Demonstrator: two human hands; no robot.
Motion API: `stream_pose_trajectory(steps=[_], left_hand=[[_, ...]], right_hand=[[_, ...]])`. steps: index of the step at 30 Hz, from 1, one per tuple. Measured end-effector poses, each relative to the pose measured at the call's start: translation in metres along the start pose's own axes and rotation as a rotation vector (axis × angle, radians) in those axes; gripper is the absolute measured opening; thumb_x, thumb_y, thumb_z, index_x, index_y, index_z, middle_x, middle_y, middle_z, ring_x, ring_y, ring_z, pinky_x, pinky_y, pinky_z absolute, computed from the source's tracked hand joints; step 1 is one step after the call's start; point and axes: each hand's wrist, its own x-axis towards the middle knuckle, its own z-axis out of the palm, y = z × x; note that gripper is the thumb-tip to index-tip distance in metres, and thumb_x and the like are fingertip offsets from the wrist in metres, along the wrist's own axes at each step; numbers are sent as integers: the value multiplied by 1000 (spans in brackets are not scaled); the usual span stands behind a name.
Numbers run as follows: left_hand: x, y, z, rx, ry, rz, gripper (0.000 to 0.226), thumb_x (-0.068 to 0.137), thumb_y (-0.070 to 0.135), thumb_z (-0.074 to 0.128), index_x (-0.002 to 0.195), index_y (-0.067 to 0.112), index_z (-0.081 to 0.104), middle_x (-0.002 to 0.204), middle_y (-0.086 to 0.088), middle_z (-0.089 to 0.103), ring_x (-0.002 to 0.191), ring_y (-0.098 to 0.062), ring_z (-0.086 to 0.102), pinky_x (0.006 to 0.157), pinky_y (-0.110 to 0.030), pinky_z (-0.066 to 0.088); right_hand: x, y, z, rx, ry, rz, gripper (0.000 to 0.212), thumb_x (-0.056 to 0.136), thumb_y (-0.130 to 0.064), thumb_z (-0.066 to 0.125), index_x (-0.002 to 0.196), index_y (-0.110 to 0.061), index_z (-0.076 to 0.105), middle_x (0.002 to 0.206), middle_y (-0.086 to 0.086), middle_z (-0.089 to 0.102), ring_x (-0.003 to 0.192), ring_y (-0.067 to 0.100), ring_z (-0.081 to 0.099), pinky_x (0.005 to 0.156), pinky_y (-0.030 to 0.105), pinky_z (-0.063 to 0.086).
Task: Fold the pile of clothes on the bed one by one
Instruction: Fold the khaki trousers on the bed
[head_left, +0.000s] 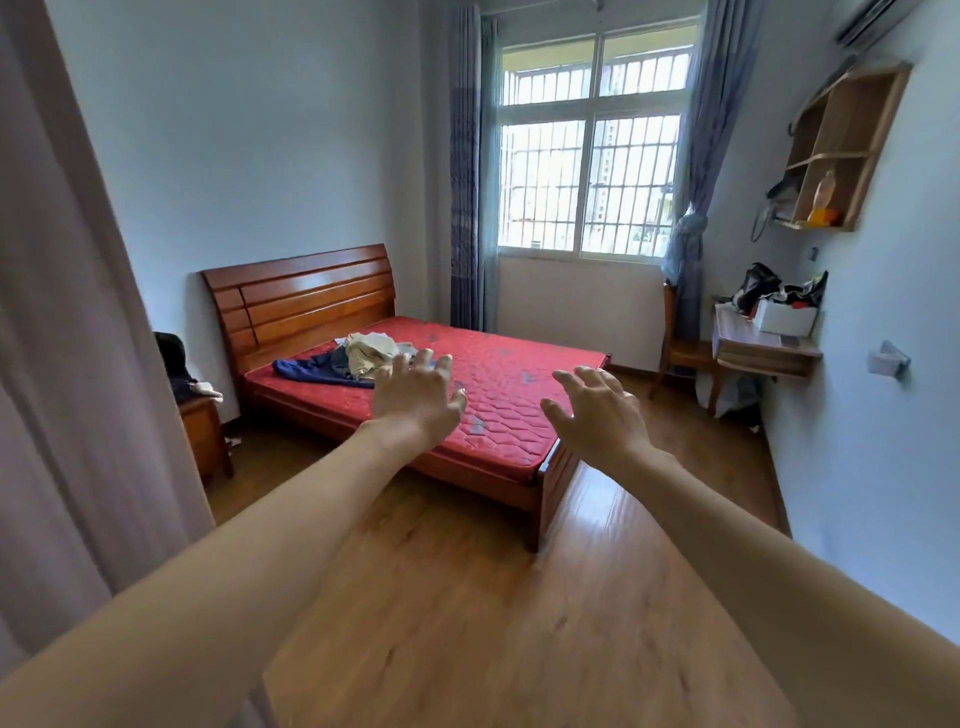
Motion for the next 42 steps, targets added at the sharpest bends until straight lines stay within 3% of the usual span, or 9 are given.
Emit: stream_pose_trajectory(steps=[4,13,28,35,42], left_hand=[[39,26,18,-13,20,-8,57,95,43,44,144,18,35,147,-8,39,136,-29,33,109,-48,30],[79,20,101,16,-148,-71,58,96,47,40,146,19,32,153,-7,32,139,-29,29,113,-46,27],[265,-114,152,61,-66,-171,59,95,47,40,145,16,35,148,-9,38,135,-32,34,108,-47,34],[296,-160,223,43,-177,-196,57,96,47,38,145,18,34,151,-8,34,137,-29,32,110,-45,31],[353,-197,281,69,-188,-246,56,96,45,39,146,19,33,152,-7,31,139,-28,27,112,-45,27]], right_hand=[[46,33,6,29,18,-33,52,99,-44,42,145,-20,38,150,6,39,142,26,28,110,46,29],[95,66,87,57,-114,-77,51,97,-45,43,143,-23,41,147,2,41,140,22,30,108,44,30],[321,-12,162,62,-10,-152,52,98,-43,44,144,-19,40,147,5,42,138,24,33,107,44,32],[358,-33,257,76,-185,-180,51,97,-45,42,144,-25,39,150,3,37,141,23,28,111,47,29],[436,-32,329,89,-232,-218,52,96,-46,42,145,-27,38,152,2,34,143,23,23,113,50,27]])
